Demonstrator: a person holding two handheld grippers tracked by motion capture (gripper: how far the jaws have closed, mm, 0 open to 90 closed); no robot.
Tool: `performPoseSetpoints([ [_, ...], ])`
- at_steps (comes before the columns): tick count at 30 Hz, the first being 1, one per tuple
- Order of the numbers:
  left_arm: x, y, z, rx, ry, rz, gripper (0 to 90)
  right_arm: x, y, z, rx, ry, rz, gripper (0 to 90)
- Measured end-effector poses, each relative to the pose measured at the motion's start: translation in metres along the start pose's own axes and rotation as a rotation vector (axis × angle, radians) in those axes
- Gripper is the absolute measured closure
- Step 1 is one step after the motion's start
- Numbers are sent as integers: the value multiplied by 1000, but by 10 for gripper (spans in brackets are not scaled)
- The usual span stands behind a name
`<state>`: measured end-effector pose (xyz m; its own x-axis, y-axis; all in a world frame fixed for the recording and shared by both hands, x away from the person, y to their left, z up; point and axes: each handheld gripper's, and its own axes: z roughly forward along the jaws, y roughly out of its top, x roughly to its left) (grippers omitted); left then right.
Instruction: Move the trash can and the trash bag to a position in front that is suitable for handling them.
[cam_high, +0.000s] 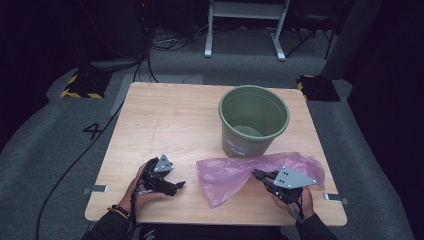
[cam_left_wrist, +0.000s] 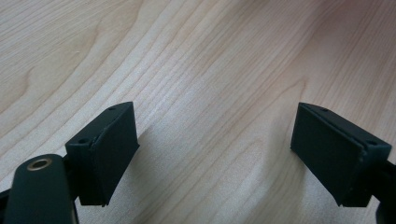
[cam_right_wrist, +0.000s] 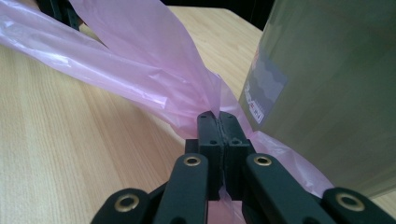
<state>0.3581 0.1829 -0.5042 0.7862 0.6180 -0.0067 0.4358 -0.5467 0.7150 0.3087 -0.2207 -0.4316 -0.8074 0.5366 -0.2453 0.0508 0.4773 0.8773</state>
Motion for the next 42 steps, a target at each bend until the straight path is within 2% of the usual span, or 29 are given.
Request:
performPoseSetpoints([
  [7,0,-1,-1,2,3,0,144,-1,5,-7,-33,-8,-9,896],
  [21,0,-2,-2,5,5,4,144,-1,11,-17,-59,-19,-14,897],
  [32,0,-2,-2,3,3,-1,144,-2,21,-27,-109,-28,-21,897],
  [42,0,-2,-2,1,4,2,144,-6,25,-32,-150,-47,-6,898],
])
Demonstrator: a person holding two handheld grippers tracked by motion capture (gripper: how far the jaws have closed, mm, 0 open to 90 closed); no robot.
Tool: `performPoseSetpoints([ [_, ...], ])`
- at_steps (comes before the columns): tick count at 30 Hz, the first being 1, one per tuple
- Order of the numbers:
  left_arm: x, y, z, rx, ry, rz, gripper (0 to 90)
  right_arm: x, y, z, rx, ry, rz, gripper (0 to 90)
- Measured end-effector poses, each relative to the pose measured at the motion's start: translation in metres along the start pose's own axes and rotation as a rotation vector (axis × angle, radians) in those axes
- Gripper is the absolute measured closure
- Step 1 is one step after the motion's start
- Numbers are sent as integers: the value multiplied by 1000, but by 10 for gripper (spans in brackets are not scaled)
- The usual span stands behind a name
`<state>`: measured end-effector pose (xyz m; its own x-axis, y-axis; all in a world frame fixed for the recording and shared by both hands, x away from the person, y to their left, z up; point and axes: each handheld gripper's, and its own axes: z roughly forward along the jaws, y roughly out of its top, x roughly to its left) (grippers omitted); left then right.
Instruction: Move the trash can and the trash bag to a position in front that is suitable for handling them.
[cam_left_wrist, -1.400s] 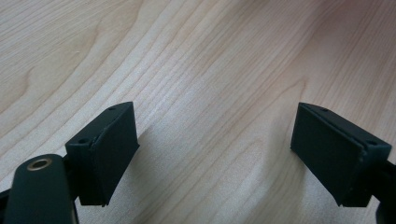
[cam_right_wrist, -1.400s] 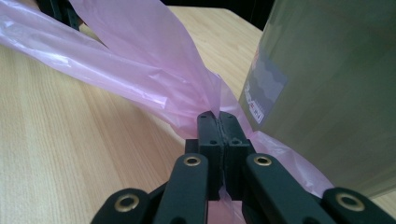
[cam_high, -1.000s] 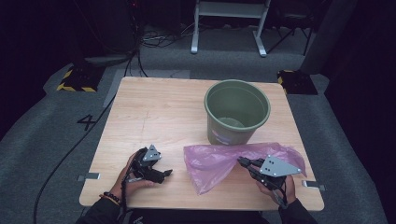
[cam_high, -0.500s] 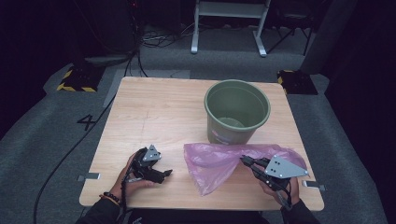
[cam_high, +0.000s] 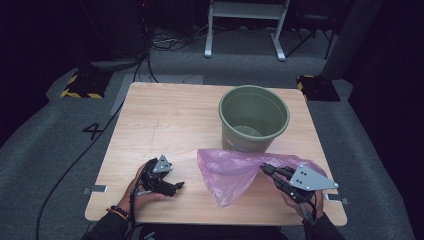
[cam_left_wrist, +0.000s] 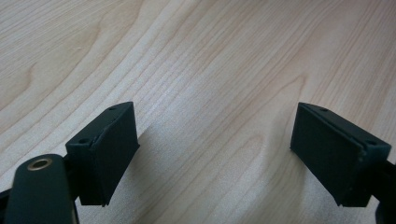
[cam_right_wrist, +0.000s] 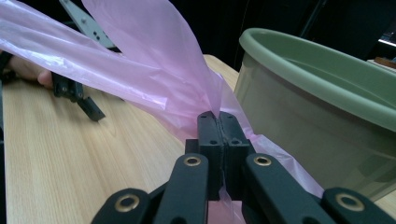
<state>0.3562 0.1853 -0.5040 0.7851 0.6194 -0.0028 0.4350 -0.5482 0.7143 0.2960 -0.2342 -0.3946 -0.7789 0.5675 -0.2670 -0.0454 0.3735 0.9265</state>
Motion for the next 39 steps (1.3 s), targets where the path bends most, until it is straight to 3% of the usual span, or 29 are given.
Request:
performPoseSetpoints([
  [17,0,0,0,2,0,1,144,-4,9,-7,-32,-24,-8,898],
  [39,0,0,0,2,-5,-1,144,-17,18,-25,-78,-94,-1,898],
])
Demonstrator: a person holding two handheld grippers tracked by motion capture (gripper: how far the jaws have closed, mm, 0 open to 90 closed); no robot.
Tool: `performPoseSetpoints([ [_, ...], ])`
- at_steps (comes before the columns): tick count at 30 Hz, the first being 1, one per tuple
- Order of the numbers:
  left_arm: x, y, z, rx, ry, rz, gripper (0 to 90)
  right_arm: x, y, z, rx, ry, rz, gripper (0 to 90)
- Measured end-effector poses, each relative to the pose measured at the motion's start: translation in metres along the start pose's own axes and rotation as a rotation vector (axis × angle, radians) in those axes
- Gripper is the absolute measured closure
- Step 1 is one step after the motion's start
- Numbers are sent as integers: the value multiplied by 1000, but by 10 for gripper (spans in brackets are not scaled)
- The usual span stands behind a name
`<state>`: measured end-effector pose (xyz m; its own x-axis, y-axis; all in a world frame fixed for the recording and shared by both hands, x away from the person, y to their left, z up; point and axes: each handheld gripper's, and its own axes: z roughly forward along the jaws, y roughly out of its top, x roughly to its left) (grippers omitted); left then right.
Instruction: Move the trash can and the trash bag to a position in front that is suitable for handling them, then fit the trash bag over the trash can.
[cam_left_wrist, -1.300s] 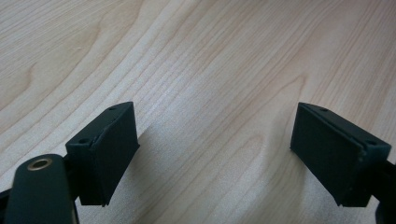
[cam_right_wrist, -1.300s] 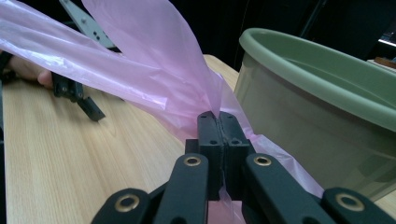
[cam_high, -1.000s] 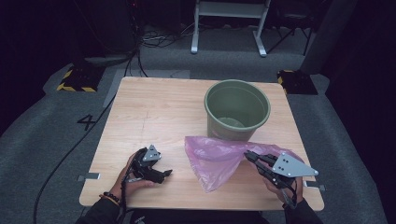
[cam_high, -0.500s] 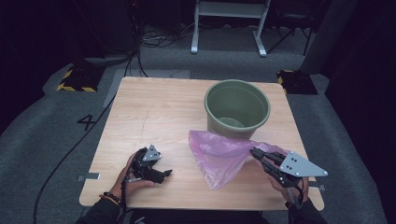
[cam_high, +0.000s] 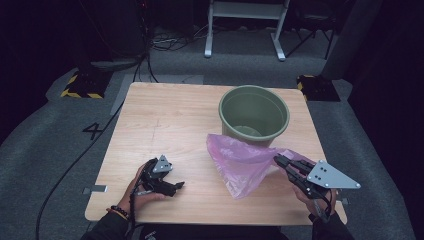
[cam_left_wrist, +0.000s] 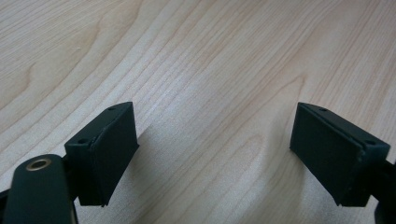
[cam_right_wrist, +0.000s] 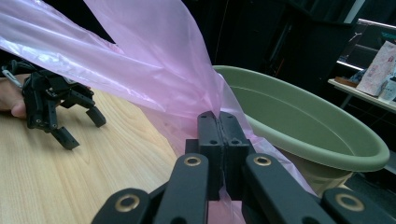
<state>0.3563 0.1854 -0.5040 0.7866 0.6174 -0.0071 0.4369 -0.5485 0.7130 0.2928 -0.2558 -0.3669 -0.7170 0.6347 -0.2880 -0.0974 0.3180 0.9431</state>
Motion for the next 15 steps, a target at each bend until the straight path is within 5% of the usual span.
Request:
performPoseSetpoints([
  [15,0,0,0,2,-5,0,142,-11,2,-8,-20,-43,7,899],
])
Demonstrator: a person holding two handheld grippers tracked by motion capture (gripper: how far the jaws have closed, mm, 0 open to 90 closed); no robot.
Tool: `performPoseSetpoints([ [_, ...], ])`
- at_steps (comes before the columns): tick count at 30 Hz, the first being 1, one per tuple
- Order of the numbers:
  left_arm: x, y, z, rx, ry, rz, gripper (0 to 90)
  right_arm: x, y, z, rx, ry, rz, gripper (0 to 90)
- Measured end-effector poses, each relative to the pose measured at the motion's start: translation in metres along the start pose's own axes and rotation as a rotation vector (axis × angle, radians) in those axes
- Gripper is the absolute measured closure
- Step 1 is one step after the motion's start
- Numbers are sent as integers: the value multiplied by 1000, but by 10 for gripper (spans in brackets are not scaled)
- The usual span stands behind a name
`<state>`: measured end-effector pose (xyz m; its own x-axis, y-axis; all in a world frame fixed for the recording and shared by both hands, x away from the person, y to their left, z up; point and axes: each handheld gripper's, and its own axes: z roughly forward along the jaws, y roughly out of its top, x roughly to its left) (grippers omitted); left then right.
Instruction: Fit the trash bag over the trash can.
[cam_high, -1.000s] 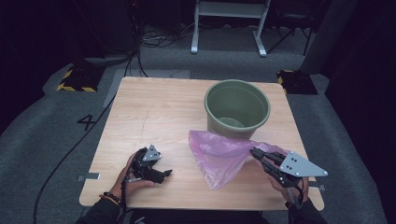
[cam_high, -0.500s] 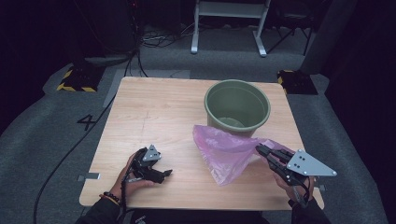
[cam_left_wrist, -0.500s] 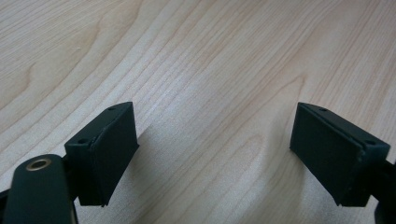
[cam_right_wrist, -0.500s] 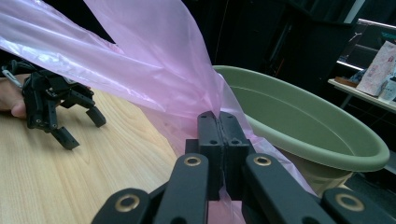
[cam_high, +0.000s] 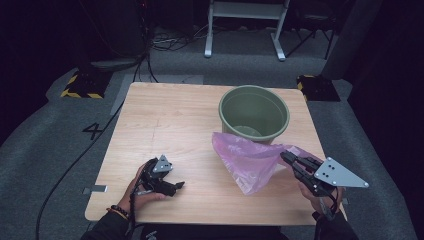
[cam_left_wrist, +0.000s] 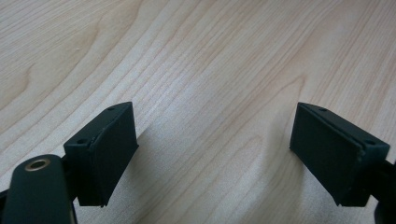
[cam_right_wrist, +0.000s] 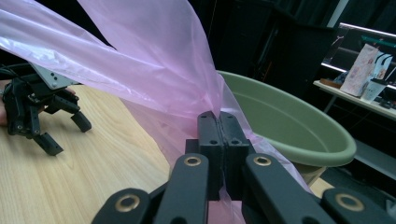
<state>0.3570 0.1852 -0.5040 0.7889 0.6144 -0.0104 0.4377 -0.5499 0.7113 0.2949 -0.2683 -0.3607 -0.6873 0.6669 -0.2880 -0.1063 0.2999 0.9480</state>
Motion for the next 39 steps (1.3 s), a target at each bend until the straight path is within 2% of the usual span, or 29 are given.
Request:
performPoseSetpoints([
  [11,0,0,0,-2,2,0,142,-7,10,-15,-19,-51,-19,899],
  [16,-2,4,-1,11,-3,17,158,-11,14,-17,-21,-77,-24,899],
  [17,-3,6,-3,1,-5,24,159,-12,15,-17,-23,-79,-20,900],
  [22,-8,29,-24,-130,-34,35,160,-15,19,-16,-13,-114,-29,900],
  [26,-14,51,-40,-225,-33,68,164,-18,23,-15,-7,-143,-28,900],
  [27,-18,60,-45,-254,-40,82,167,-19,24,-15,-6,-149,-30,900],
  [31,-35,90,-56,-320,-55,159,168,-21,24,-12,2,-170,-27,900],
  [35,-46,112,-59,-353,-59,210,169,-24,24,-10,10,-180,-21,900],
  [39,-52,126,-60,-393,-65,225,164,-27,23,-9,18,-185,-18,900],
])
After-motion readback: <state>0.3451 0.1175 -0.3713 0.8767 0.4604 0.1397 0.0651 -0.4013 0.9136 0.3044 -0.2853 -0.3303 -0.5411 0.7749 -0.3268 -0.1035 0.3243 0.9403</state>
